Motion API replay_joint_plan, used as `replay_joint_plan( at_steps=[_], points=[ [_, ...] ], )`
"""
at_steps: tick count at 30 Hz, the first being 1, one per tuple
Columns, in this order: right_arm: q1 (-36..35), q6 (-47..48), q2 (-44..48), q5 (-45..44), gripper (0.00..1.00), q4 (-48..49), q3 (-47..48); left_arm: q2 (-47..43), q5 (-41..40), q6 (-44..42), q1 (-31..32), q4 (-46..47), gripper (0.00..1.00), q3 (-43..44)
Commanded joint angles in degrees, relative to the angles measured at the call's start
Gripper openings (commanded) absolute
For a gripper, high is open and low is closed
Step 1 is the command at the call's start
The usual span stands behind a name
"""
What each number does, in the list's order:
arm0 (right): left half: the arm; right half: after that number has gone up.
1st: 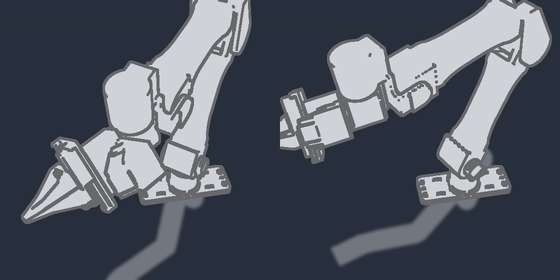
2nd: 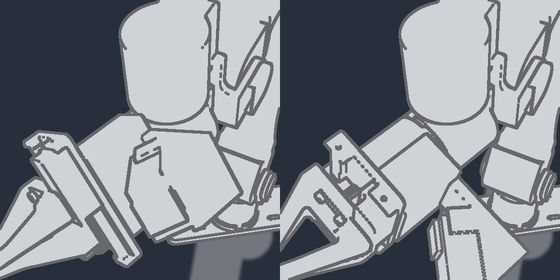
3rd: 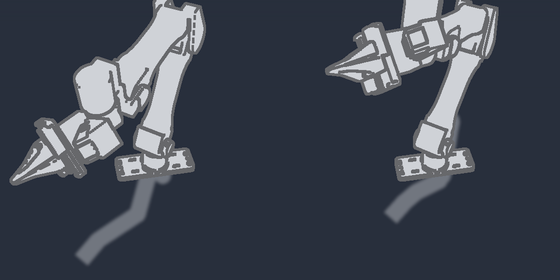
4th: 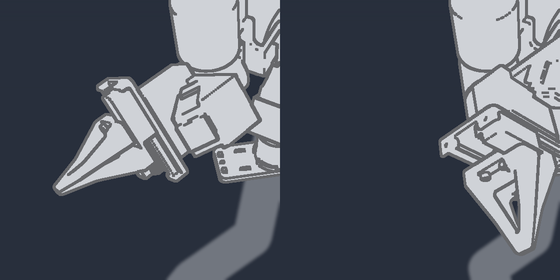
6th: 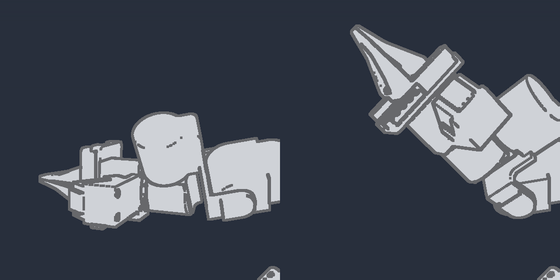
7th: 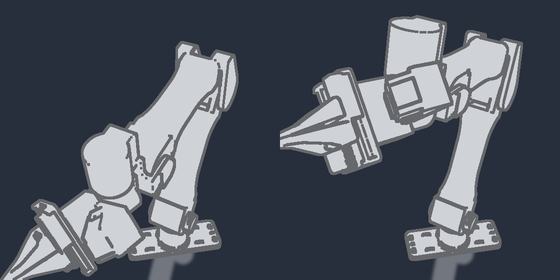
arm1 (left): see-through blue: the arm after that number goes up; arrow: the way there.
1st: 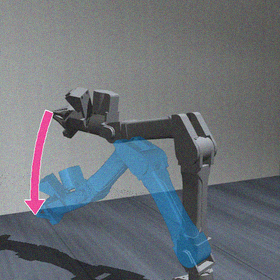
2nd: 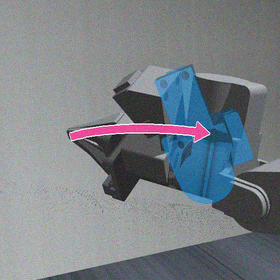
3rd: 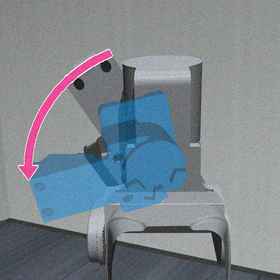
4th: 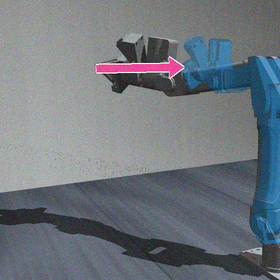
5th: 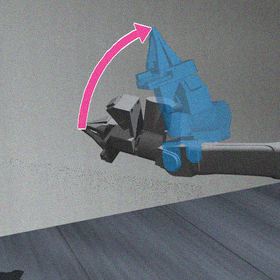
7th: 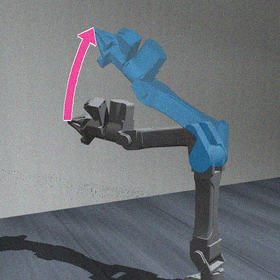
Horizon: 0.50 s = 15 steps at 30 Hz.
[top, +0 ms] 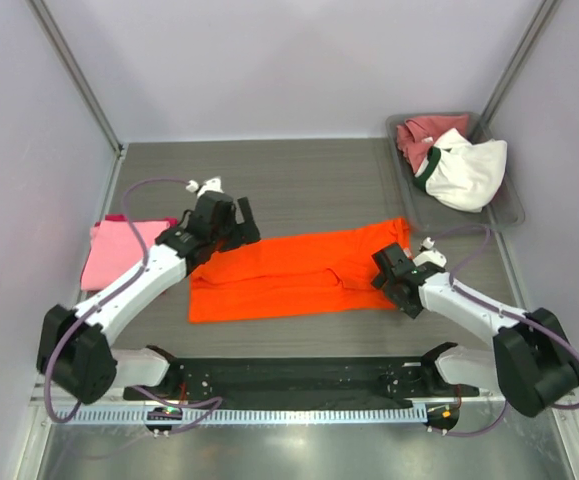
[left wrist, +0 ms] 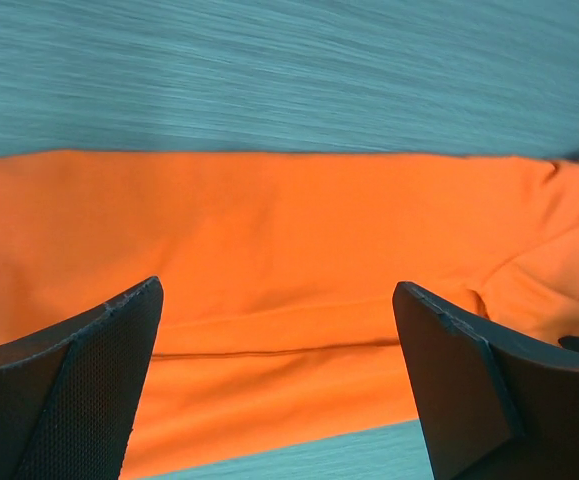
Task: Fold and stack the t-shirts
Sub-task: Fold the tshirt
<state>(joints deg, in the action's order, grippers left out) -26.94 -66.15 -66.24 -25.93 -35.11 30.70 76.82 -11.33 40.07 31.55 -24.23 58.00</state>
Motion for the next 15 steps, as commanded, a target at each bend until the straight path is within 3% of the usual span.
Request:
replay_joint_plan(
  at_steps=[1, 10, 15],
  points=[
    [-0.3, -1.2, -6.9, -2.1, 0.85, 5.7, 2.5, -8.0, -0.7, 1.1, -3.0, 1.6, 0.98, -4.9],
    [-0.2, 6.2, -25.2, -1.7, 0.77, 13.6, 14.4, -18.1, 2.4, 1.7, -11.7, -0.9, 0.98, -12.5],
    [1.3, 13.5, -39.1, 1.6, 0.74, 14.8, 30.5, -20.1, 2.0, 3.1, -12.0, 1.1, 0.97, -17.9]
  ],
)
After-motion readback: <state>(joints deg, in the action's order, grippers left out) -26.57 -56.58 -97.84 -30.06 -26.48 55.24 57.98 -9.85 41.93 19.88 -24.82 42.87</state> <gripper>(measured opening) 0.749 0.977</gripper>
